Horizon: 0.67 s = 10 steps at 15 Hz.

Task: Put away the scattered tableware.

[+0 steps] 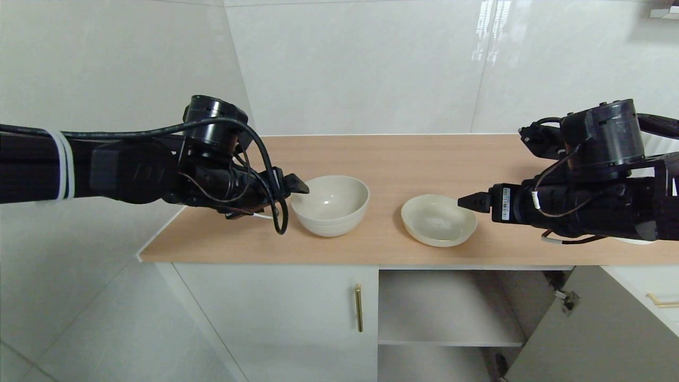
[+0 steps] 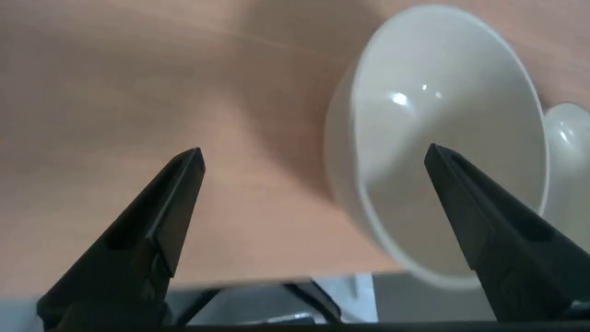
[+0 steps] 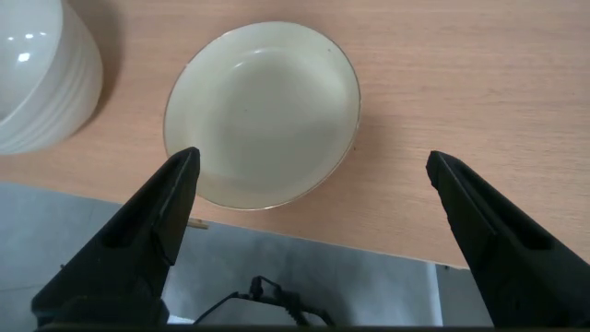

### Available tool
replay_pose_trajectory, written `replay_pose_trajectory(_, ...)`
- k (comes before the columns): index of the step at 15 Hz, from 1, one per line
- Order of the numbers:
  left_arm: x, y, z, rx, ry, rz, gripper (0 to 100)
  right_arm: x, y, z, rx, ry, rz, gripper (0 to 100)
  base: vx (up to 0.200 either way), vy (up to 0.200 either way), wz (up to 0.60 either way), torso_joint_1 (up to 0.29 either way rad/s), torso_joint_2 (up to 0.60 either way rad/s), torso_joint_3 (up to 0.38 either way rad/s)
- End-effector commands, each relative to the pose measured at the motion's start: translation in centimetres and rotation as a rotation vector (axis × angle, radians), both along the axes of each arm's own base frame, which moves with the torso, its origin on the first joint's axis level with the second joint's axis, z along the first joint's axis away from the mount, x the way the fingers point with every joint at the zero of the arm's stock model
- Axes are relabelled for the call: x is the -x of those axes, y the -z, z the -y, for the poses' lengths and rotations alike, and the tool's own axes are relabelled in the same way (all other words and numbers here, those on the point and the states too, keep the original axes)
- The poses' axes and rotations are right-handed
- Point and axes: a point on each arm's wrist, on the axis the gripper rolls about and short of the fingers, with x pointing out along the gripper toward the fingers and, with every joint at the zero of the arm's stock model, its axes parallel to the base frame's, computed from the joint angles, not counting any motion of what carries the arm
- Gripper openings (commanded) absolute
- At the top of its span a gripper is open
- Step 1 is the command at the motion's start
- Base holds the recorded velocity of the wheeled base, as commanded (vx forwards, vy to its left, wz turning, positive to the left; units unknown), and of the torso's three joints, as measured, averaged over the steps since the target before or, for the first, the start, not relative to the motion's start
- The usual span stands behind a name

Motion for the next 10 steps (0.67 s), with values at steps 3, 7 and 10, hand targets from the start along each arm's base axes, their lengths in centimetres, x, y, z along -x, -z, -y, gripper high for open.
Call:
replay_pose_trajectory(3, -0.7, 1.3, 1.0, -0.007, 0.019, -0.022, 100, 0.0, 0.1, 0.0, 0.001, -0.001, -0.001, 100, 0.0, 0.0, 0.0, 0.0, 0.0, 0.0)
replay_pose_trajectory(7, -1.0, 1.9, 1.6, -0.011, 0.033, -0.035, 0, -0.1, 0.1, -0.1, 0.002, -0.001, -0.002, 100, 0.0, 0.0, 0.0, 0.0, 0.0, 0.0)
replay_pose_trajectory(10, 0.2, 0.0, 1.2, 0.005, 0.032, 0.008, 0, -0.1, 0.2, 0.0, 0.008, -0.001, -0.008, 100, 0.0, 0.0, 0.0, 0.0, 0.0, 0.0)
